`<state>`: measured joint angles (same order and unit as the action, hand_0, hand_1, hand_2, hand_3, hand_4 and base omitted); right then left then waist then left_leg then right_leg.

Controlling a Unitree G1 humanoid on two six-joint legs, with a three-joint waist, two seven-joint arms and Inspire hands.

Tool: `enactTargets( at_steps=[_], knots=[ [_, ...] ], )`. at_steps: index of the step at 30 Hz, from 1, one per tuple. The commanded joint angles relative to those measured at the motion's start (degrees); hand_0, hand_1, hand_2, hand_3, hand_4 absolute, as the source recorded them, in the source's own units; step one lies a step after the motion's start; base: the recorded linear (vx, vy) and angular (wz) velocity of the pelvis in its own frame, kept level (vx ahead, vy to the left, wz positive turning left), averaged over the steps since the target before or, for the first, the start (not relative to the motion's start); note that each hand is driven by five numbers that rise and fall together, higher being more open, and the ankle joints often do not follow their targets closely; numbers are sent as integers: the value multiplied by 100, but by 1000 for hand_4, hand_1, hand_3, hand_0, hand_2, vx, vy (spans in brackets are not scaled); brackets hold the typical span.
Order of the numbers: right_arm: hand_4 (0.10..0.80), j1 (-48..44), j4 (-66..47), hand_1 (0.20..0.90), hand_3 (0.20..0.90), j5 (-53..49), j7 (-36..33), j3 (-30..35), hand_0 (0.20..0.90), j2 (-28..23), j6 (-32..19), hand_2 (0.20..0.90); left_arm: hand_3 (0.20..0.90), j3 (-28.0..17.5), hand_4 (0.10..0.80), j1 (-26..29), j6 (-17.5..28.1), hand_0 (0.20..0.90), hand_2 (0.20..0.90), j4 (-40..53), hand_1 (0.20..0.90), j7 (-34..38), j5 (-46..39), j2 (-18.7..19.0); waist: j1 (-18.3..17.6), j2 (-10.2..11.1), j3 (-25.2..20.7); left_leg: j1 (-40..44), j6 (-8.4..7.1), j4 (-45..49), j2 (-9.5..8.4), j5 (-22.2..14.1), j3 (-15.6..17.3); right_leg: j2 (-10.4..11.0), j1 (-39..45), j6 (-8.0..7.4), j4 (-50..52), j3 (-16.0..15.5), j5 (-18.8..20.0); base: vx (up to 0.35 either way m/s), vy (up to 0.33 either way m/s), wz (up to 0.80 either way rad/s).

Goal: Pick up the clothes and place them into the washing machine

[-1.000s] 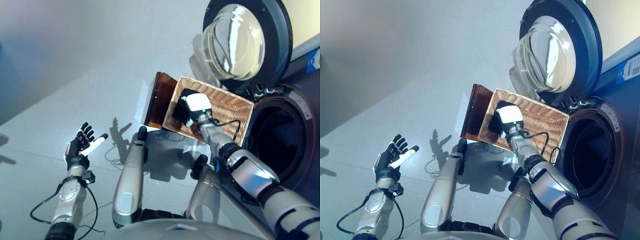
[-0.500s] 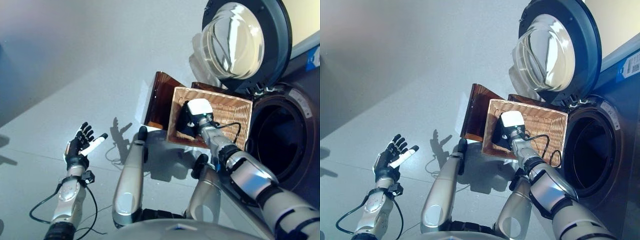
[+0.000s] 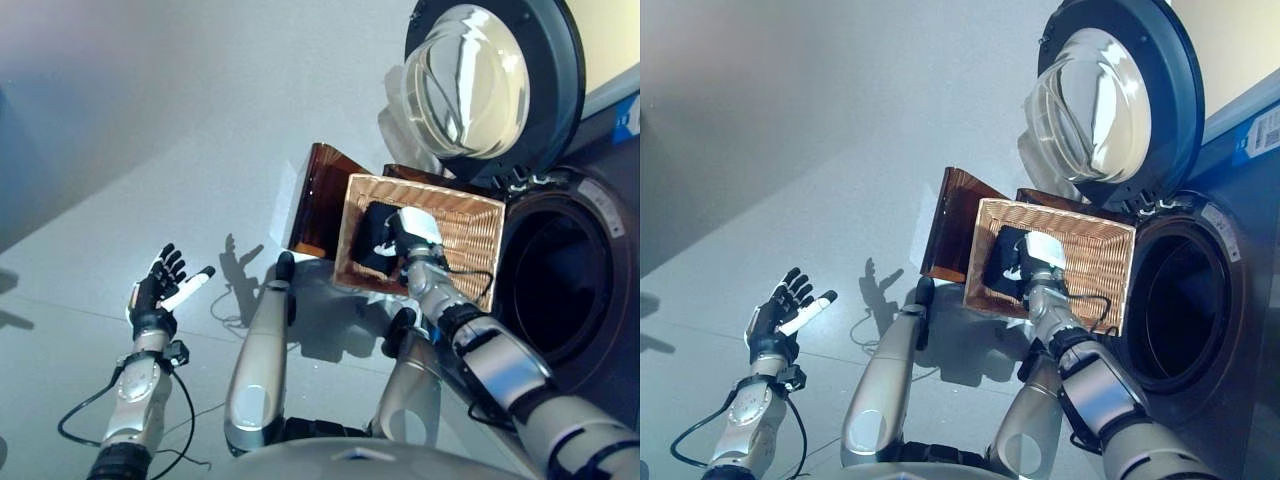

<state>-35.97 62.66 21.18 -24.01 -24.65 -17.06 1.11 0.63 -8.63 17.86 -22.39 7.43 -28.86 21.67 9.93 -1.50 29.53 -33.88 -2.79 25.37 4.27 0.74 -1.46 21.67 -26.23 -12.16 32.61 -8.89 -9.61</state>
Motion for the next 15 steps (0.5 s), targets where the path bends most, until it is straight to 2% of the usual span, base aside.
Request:
enactTargets(
  at_steps=[1,6,7,8,15],
  knots=[
    [300,6,-396,200,200,-278,-373,90,200,-208,-401,200,900,-465,800,-193,405,900,900,356,900,172,179,374,-41,169,-139,393,-349,-152,224,-261,-87,50,98,84,-828,72,1286,21,-24,-6],
    [300,121,-400,200,200,-62,-393,45,200,-322,-357,200,900,-464,800,-187,437,900,900,369,900,151,157,353,-43,226,-172,436,-350,-344,205,-155,-78,76,214,43,-1090,-23,1417,4,-7,0],
    [539,123,-587,535,535,127,-419,-17,535,-445,-344,535,900,-486,800,-192,458,900,900,393,900,154,156,352,-45,235,-183,413,-344,-338,188,-154,-92,89,194,33,-1103,-20,1440,0,0,0],
    [800,144,-676,900,900,264,-416,-60,900,-506,-333,900,900,-489,800,-186,460,900,900,387,900,152,166,347,-51,241,-186,391,-342,-303,183,-169,-94,102,190,34,-1098,-17,1439,0,0,0],
    [800,81,-1178,900,900,1028,-798,-63,900,-767,-136,900,900,-533,800,-230,499,900,900,350,900,163,187,303,-37,194,-200,358,-356,-221,208,-220,-65,126,209,19,-1104,6,1436,0,0,0]
  ],
)
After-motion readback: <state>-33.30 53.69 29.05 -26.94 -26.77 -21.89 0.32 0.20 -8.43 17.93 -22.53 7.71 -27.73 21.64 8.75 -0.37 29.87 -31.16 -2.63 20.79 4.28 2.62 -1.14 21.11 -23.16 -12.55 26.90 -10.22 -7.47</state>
